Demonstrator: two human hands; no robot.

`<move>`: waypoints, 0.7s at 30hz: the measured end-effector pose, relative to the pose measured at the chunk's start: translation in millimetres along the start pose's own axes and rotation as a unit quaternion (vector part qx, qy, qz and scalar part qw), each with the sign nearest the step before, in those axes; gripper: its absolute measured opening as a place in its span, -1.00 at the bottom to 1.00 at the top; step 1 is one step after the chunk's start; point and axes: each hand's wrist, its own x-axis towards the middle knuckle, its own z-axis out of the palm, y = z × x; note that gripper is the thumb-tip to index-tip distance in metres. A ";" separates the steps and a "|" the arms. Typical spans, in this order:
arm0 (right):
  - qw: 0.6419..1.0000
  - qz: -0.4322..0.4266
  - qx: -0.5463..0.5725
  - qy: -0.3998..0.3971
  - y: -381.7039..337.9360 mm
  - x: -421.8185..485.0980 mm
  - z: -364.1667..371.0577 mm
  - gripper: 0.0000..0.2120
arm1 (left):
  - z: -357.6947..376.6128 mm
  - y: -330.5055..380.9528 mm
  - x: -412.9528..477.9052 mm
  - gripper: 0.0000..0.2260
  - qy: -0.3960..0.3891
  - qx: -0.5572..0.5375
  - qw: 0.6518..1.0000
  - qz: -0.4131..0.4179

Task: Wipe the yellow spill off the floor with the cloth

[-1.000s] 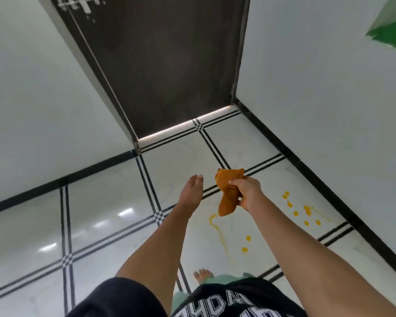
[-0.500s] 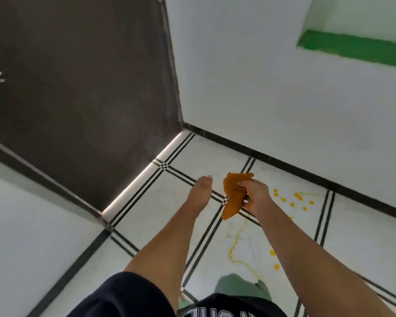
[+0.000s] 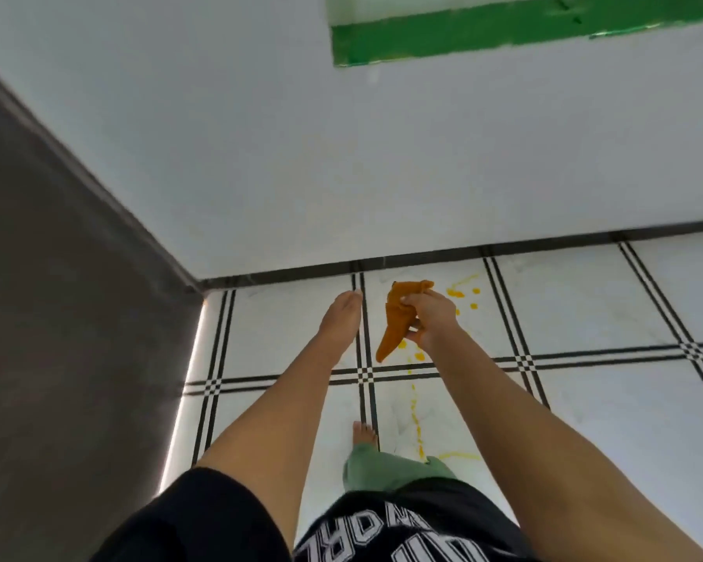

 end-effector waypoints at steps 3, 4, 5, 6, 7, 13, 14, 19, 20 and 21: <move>0.998 -0.003 0.050 0.031 -20.2 26.9 12.0 -0.68 | -6.4 31.7 39.1 -0.56 -0.029 0.039 0.999 0.005; 0.998 -0.005 0.057 0.028 -27.0 32.3 14.9 -0.66 | -8.4 40.5 49.5 -0.56 -0.029 0.046 0.998 0.014; 0.996 -0.011 0.078 0.043 -39.4 46.1 17.6 -0.62 | -6.8 58.0 69.8 -0.56 -0.051 0.060 0.997 0.025; 0.994 -0.015 0.089 0.064 -48.9 55.8 20.6 -0.60 | -3.2 69.3 88.7 -0.56 -0.064 0.074 0.995 0.027; 0.991 -0.025 0.101 0.083 -58.6 63.7 22.1 -0.58 | 0.9 79.2 103.4 -0.55 -0.080 0.085 0.993 0.028; 0.968 -0.041 0.152 0.195 -98.3 128.3 15.9 -0.55 | 37.9 126.9 183.5 -0.56 -0.199 0.179 0.960 0.077; 0.960 -0.042 0.172 0.216 -103.3 143.2 14.8 -0.55 | 45.1 135.7 201.6 -0.56 -0.219 0.204 0.950 0.086; 0.912 -0.036 0.259 0.317 -125.4 211.5 14.6 -0.53 | 84.6 177.2 292.9 -0.57 -0.297 0.281 0.904 0.122; 0.899 -0.031 0.278 0.337 -128.4 226.0 13.6 -0.53 | 93.6 184.7 313.0 -0.57 -0.313 0.297 0.893 0.126; 0.888 -0.022 0.293 0.354 -129.8 236.2 12.5 -0.55 | 100.4 188.3 327.7 -0.57 -0.328 0.308 0.883 0.132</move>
